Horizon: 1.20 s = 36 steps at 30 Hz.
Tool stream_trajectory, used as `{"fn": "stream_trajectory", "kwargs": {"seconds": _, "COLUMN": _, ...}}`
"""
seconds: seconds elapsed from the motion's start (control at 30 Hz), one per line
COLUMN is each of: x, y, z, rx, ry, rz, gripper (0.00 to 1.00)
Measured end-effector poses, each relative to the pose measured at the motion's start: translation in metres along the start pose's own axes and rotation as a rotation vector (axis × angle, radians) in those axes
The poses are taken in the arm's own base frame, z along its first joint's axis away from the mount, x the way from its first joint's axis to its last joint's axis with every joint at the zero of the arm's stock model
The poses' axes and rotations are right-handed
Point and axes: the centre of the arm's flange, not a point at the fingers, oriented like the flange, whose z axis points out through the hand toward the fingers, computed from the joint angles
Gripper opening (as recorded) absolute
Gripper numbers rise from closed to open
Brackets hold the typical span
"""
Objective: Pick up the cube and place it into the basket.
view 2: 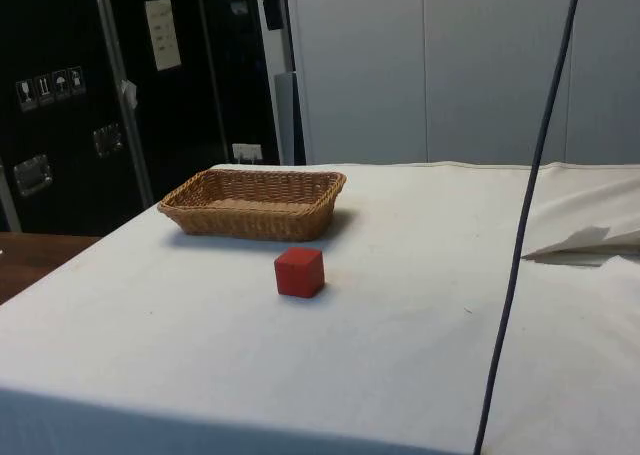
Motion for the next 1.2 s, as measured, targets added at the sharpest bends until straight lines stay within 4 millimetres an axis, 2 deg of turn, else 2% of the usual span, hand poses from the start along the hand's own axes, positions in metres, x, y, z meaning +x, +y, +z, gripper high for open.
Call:
{"fn": "stream_trajectory", "kwargs": {"seconds": 0.6, "x": -0.019, "y": -0.002, "z": -0.003, "rx": 0.015, "ry": 0.003, "rz": -0.007, "gripper": 1.00}}
{"fn": "stream_trajectory", "kwargs": {"seconds": 0.83, "x": -0.030, "y": -0.008, "z": -0.005, "rx": 0.020, "ry": 0.010, "rz": -0.006, "gripper": 1.00}}
{"fn": "stream_trajectory", "kwargs": {"seconds": 1.2, "x": -0.034, "y": -0.018, "z": -0.004, "rx": -0.019, "ry": 0.021, "rz": 0.003, "gripper": 1.00}}
